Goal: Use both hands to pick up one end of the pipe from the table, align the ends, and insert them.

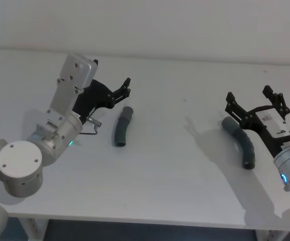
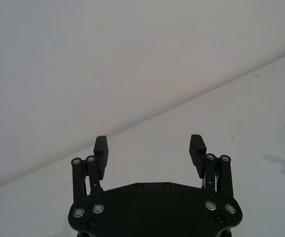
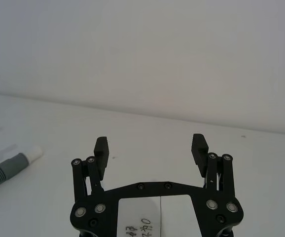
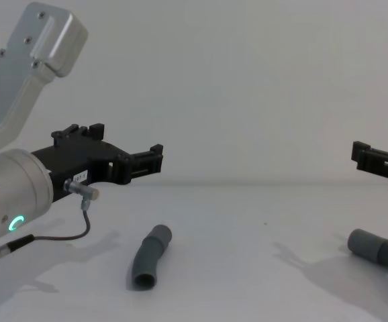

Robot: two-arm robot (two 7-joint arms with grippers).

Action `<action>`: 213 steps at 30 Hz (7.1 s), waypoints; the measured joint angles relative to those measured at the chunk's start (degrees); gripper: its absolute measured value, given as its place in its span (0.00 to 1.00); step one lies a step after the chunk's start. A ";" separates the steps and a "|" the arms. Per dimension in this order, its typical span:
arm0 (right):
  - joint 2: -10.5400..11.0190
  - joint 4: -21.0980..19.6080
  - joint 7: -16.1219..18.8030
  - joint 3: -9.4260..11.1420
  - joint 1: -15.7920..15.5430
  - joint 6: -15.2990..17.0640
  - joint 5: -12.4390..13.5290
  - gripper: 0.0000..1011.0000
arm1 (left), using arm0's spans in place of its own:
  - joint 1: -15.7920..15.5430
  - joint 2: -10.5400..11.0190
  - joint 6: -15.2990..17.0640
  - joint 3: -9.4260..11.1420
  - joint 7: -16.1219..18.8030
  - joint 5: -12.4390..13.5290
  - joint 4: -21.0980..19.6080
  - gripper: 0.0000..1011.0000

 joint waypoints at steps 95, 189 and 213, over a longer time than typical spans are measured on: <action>0.00 0.00 0.00 0.00 0.00 0.00 0.00 0.99 | -1.31 -5.77 40.81 -2.57 2.31 -7.59 -6.47 0.99; 0.00 0.00 0.00 0.00 0.00 0.00 0.00 0.99 | -9.22 -11.22 42.46 -1.97 -5.93 -8.03 7.10 0.72; -0.01 0.00 0.00 0.00 0.00 0.00 0.00 0.99 | -9.26 -11.26 42.54 -1.91 -6.03 -8.08 7.24 0.57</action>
